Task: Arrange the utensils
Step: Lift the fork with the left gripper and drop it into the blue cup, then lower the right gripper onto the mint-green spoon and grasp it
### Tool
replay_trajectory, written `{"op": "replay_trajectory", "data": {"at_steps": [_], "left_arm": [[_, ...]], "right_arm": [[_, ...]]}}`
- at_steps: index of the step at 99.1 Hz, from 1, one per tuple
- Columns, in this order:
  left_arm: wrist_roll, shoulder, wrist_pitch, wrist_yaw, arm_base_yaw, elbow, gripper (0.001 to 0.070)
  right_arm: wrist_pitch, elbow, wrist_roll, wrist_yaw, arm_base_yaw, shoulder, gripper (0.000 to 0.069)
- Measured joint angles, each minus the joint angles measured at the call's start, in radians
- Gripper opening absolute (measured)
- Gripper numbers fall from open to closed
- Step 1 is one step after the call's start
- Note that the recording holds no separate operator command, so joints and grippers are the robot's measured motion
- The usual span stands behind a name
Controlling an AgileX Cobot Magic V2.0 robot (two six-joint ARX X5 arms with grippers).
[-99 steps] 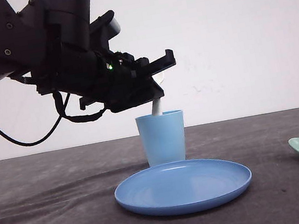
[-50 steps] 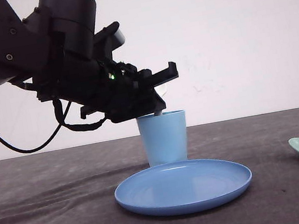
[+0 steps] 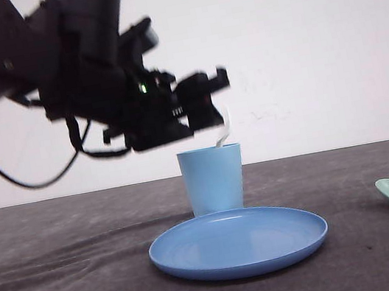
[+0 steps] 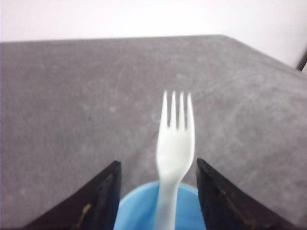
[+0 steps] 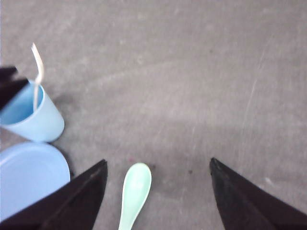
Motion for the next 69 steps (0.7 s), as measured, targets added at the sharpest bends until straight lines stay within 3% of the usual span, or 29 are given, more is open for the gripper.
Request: {"op": "replay_trajectory", "data": {"at_steps": [22,50,69], "left_arm": [[0.033,-0.286,-0.168,0.0,-0.011,0.0,0.0295],[0.06,-0.669,-0.628,0.0,-0.024,0.0,0.0295],[0.068,-0.839,-0.913,0.0,-0.024,0.0,0.0295]], "right_arm": [[-0.104,0.0,0.013,-0.002,0.056,0.058,0.0421],[-0.165,0.0,0.077,0.003,0.18,0.225,0.0421],[-0.175,0.0,0.115,0.074,0.238,0.336,0.0421]]}}
